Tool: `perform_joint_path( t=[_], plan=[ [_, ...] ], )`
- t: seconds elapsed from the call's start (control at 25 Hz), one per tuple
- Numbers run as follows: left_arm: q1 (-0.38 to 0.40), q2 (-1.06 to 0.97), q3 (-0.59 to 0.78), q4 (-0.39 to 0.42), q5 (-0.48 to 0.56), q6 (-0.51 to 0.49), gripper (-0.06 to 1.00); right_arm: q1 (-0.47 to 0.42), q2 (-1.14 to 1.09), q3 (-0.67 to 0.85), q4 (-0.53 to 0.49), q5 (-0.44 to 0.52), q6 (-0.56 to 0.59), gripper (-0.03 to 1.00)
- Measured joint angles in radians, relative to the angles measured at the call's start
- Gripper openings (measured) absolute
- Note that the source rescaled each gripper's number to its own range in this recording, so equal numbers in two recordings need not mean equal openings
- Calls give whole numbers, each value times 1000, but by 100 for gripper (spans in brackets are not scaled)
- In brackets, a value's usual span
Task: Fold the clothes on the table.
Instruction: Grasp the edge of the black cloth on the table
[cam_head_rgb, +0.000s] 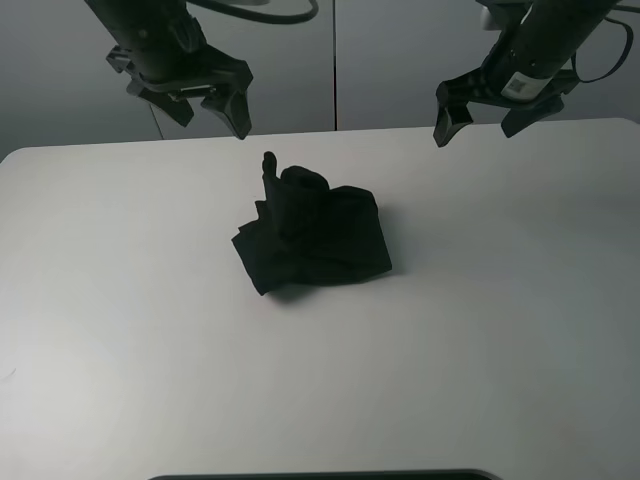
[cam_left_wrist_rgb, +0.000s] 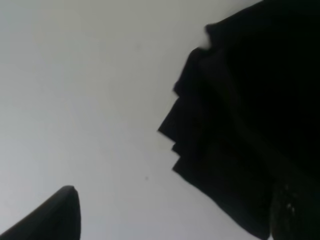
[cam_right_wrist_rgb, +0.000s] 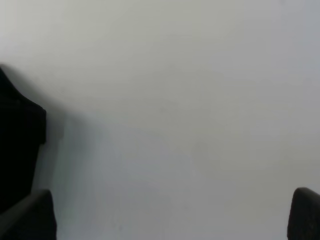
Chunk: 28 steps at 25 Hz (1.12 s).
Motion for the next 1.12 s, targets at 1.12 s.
perform_joint_path(
  t=[1.12],
  plan=[
    [-220, 355, -181, 277, 152, -132, 98, 0, 0, 5, -26, 80, 32, 100]
  ],
)
